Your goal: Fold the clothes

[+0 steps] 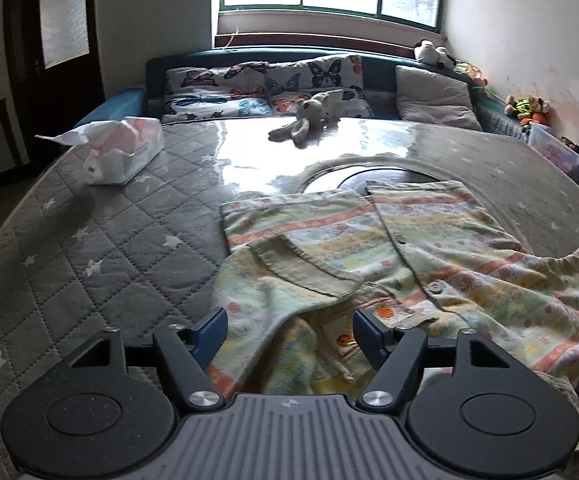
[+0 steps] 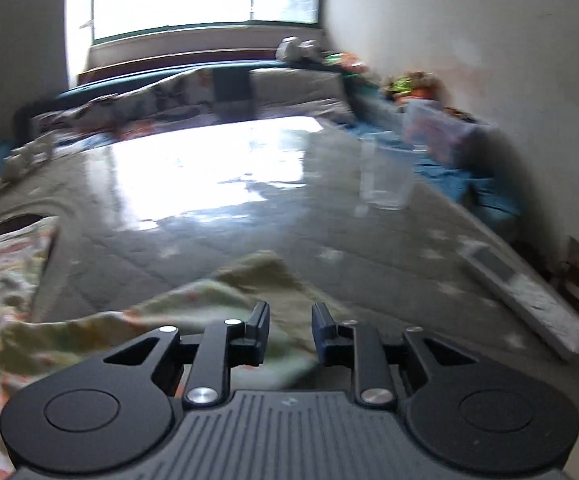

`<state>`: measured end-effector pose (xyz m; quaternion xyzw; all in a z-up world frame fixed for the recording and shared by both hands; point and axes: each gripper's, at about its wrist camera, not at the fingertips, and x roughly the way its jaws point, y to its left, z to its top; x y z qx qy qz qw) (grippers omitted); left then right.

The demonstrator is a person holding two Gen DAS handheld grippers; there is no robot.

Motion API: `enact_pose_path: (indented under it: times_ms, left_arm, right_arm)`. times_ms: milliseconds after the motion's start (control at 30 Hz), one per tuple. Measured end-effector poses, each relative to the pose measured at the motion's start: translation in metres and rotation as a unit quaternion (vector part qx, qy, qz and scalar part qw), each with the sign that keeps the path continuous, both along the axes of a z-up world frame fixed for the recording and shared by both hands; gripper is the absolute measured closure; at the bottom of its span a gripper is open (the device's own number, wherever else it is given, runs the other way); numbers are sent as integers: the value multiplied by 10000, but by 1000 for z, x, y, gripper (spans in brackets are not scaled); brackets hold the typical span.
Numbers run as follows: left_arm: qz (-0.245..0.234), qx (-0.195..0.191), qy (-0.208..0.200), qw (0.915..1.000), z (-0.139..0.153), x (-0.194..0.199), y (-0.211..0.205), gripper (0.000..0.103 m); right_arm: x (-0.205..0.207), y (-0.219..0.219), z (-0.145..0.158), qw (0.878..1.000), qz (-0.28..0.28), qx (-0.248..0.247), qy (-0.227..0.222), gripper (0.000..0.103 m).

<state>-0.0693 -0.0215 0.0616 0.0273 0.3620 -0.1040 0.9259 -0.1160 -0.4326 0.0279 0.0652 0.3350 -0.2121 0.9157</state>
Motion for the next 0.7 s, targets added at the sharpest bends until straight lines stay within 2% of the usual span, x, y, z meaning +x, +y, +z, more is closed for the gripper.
enact_pose_path:
  times_ms: [33, 100, 167, 333, 400, 467, 533, 567, 667, 700]
  left_arm:
    - [-39, 14, -5, 10000, 0, 0, -2, 37]
    - [-132, 90, 3, 9999, -3, 1, -8, 47]
    - [-232, 178, -12, 9996, -5, 4, -14, 50]
    - [-530, 600, -174, 9966, -10, 14, -35, 50]
    - [-618, 933, -336, 9931, -13, 16, -45, 50]
    - [-720, 1261, -504, 9881, -16, 15, -52, 50]
    - [-867, 1321, -459, 9864, -19, 17, -55, 50]
    - [-942, 1340, -428, 9856, -20, 18, -57, 53]
    - [-958, 1388, -220, 9854, -29, 28, -56, 72]
    - [-947, 1360, -206, 9860, -31, 30, -55, 75]
  right_arm:
    - [7, 3, -2, 9999, 114, 58, 17, 67]
    - [17, 6, -9, 9997, 196, 104, 83, 67]
    - [25, 11, -16, 9996, 217, 102, 112, 66]
    - [25, 14, -18, 9997, 208, 131, 39, 62]
    - [25, 14, -18, 9997, 208, 158, 26, 60]
    - [26, 13, -18, 9995, 232, 201, 3, 55]
    - [26, 14, -19, 9994, 272, 190, -13, 47]
    - [27, 15, -20, 9994, 293, 165, -15, 45]
    - [28, 19, -22, 9994, 328, 142, -34, 35]
    - [28, 20, -22, 9993, 337, 142, -42, 32]
